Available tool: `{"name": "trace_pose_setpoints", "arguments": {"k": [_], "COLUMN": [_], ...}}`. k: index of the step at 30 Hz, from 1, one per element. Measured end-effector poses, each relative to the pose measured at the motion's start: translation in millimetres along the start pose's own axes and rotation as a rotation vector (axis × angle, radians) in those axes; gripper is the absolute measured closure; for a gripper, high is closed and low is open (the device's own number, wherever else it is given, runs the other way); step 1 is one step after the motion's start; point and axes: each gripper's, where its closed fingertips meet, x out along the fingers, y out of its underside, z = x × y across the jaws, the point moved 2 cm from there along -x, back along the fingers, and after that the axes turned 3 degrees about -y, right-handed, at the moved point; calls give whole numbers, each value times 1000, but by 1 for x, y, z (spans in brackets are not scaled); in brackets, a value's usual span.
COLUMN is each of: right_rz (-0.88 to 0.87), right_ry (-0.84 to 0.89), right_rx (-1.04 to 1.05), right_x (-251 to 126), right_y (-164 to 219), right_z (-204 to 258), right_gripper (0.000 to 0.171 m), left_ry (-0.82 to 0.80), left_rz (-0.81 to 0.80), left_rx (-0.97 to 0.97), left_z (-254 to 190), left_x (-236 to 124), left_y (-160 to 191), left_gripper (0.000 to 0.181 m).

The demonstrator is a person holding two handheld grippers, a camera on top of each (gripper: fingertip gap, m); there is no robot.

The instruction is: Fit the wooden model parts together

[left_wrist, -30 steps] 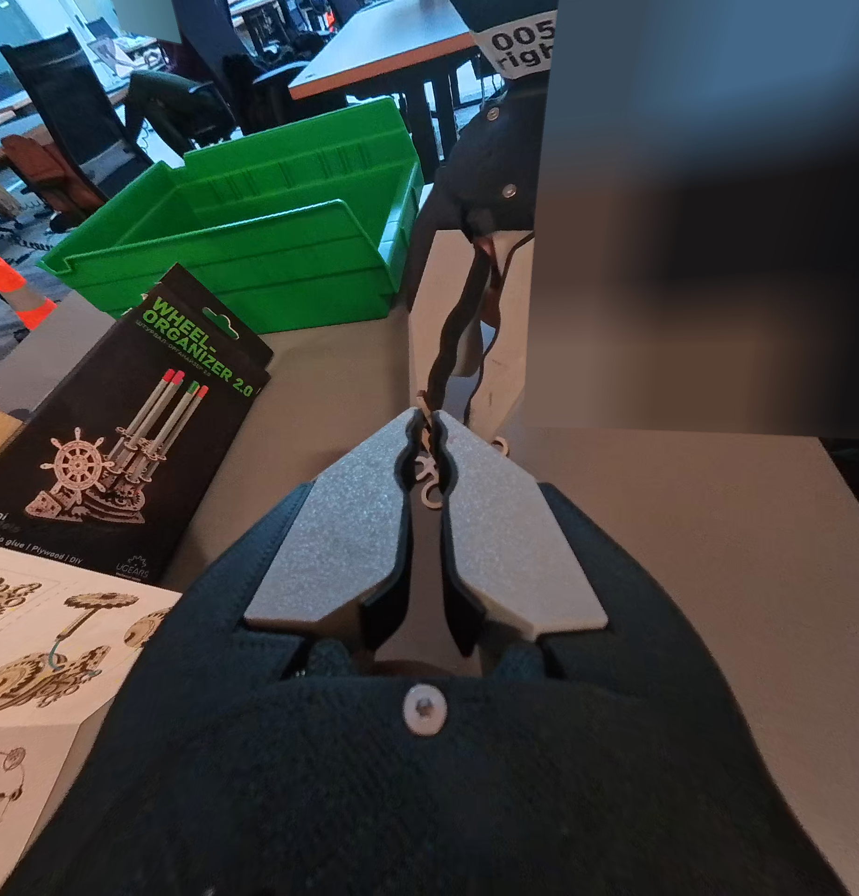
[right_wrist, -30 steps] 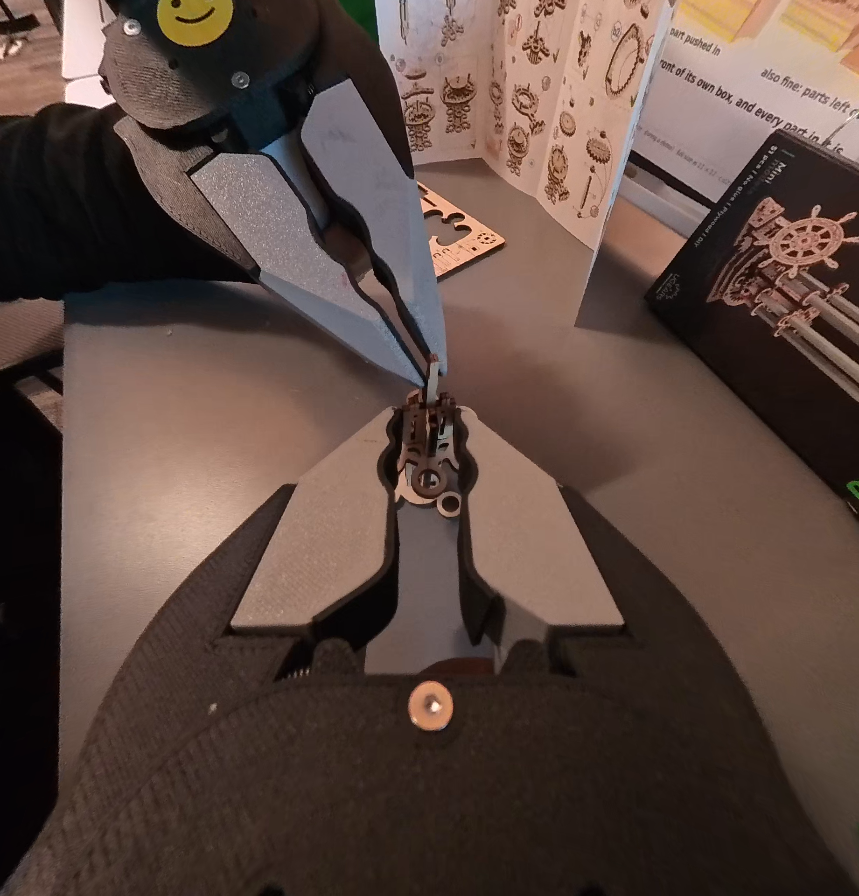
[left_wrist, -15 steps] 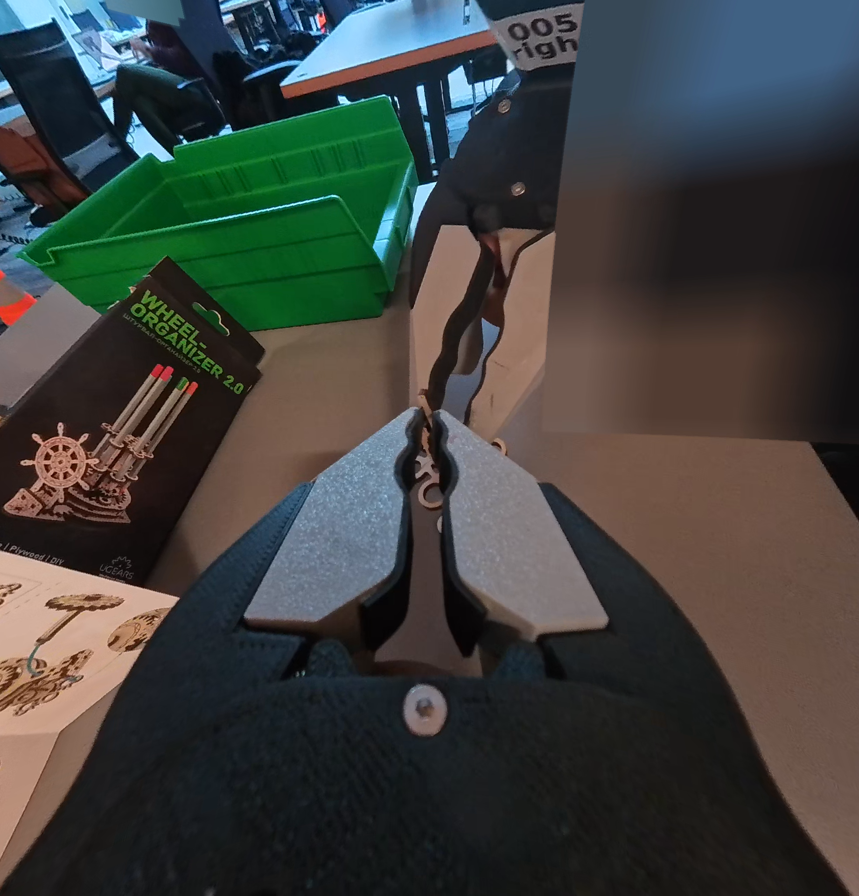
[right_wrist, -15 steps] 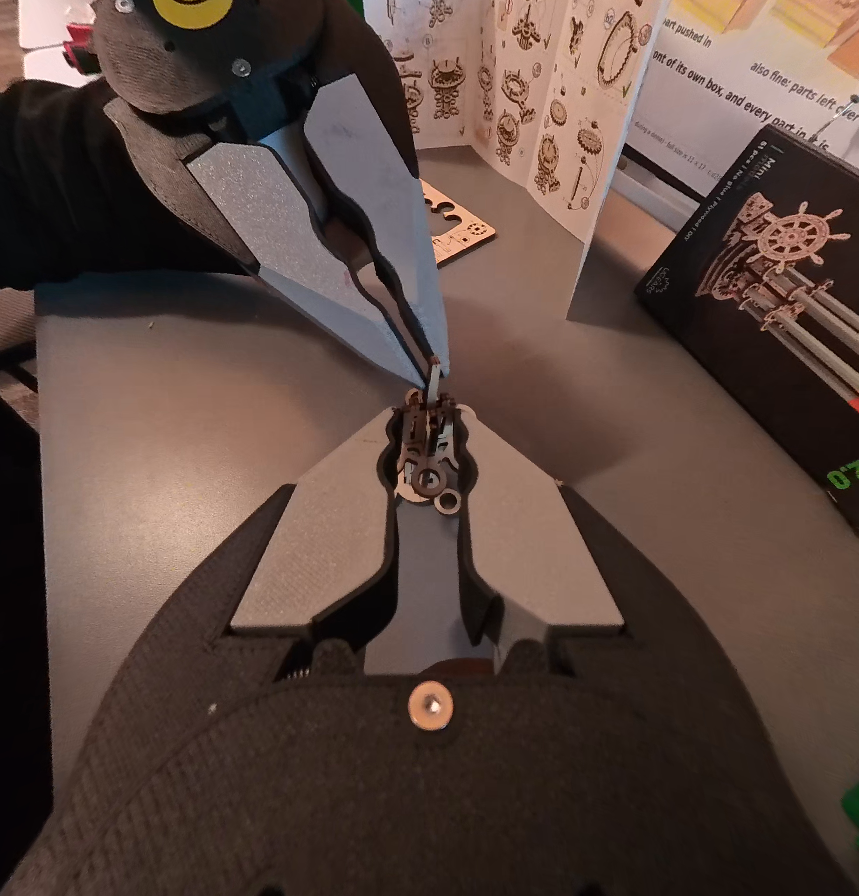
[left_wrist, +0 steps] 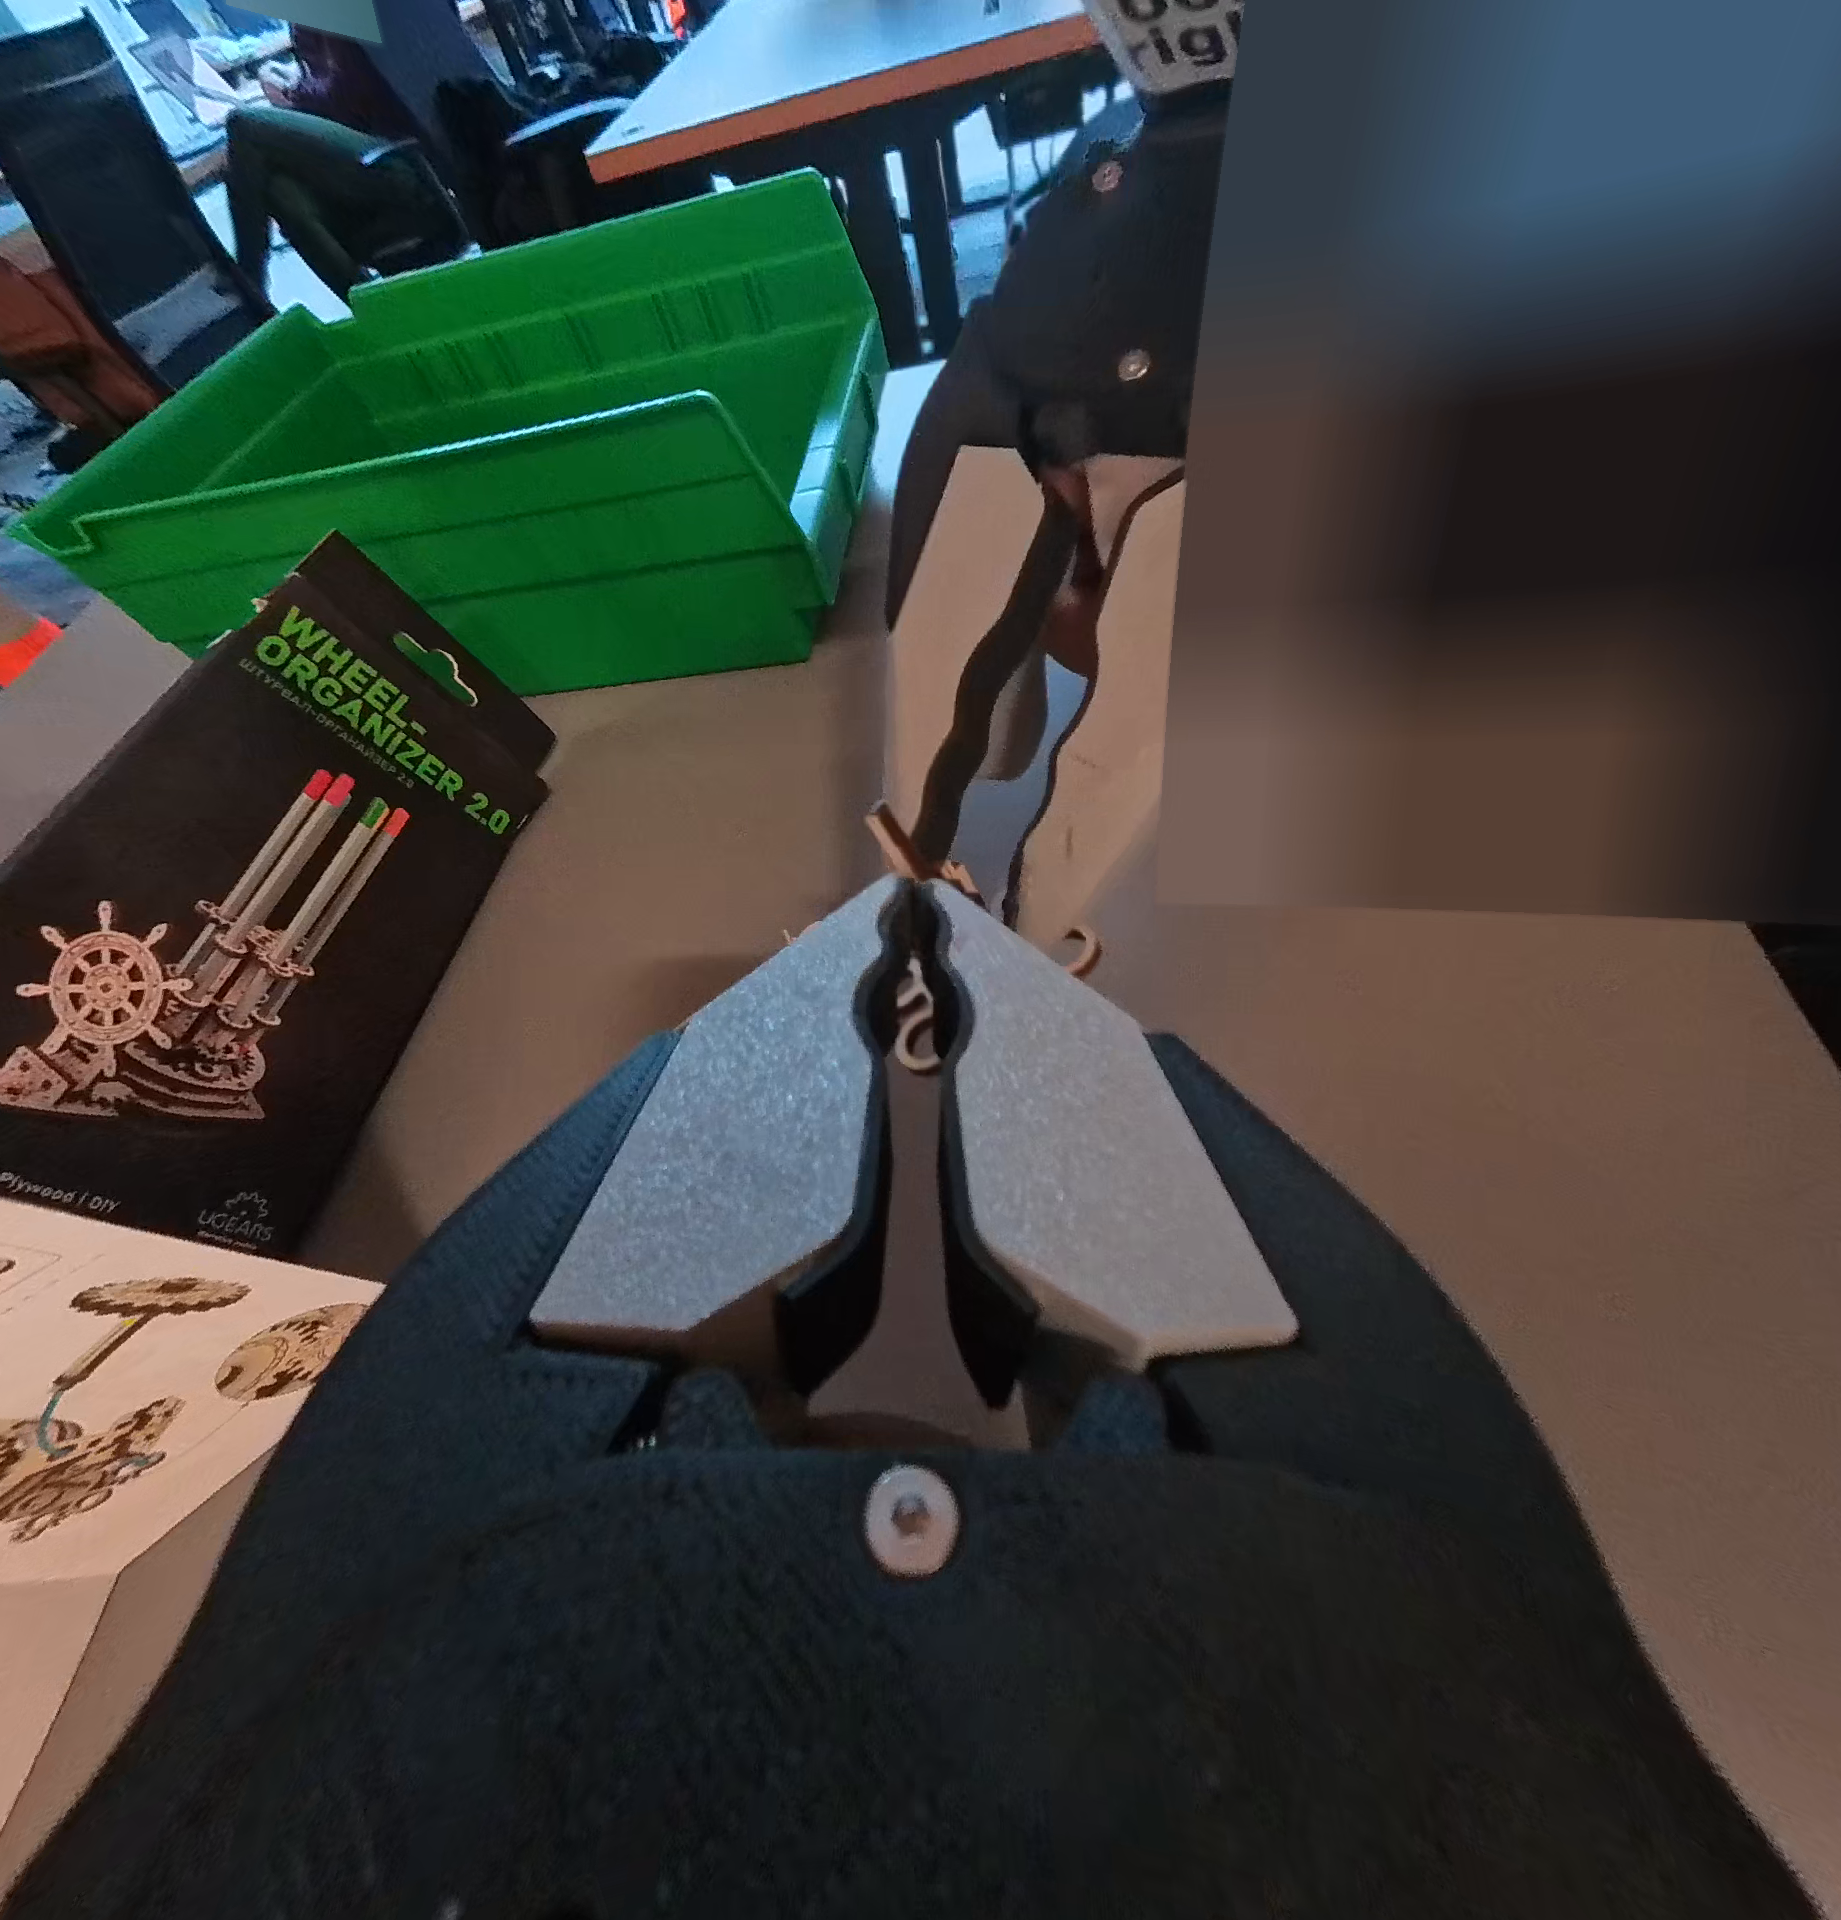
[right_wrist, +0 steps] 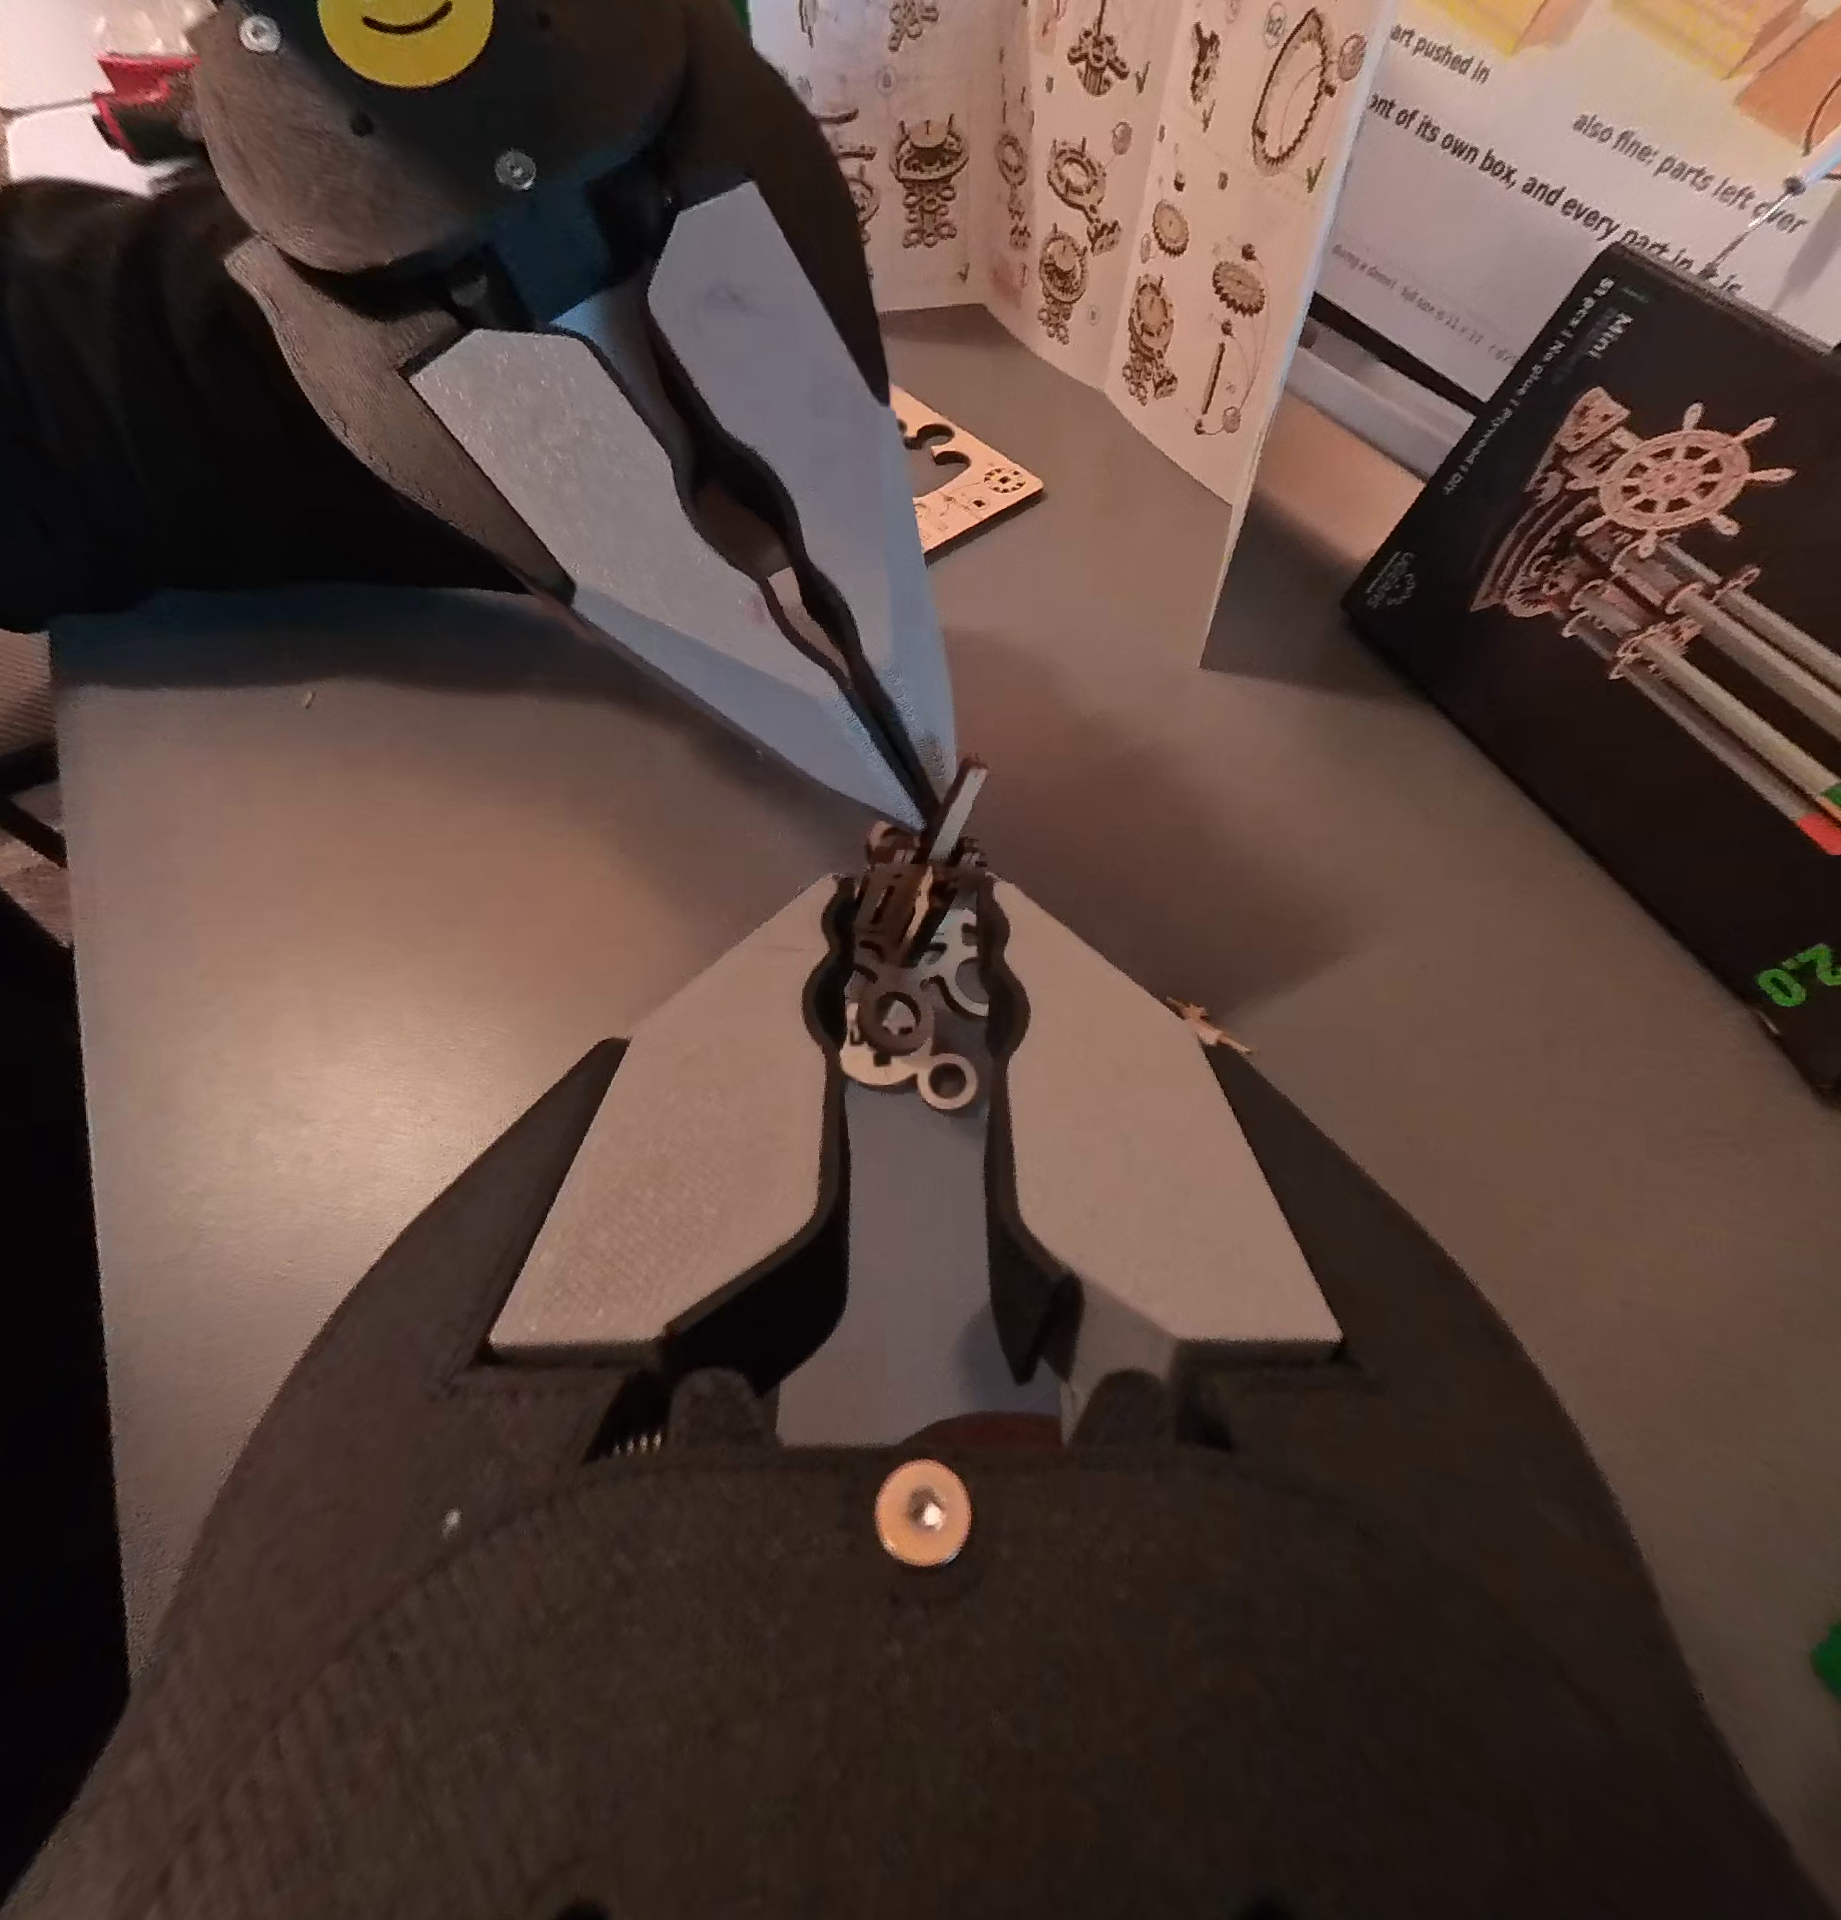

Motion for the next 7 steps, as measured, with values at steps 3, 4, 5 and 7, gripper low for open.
{"name": "trace_pose_setpoints", "arguments": {"k": [3,4,5,7], "right_rz": [-10,-13,-15,-10], "right_ry": [-8,-7,-5,4], "right_rx": [-6,-12,-19,-45], "right_x": [-1,-1,-1,-2], "right_y": [-1,-2,-2,-2], "right_z": [0,0,1,1], "right_gripper": [153,153,153,153], "left_ry": [7,11,13,19], "left_rz": [-12,-13,-16,-20], "left_rx": [-5,-7,-8,-14], "left_z": [-1,-2,-2,-3], "left_x": [0,0,0,0], "left_y": [-3,-3,-4,-5], "left_gripper": [181,181,181,181]}}
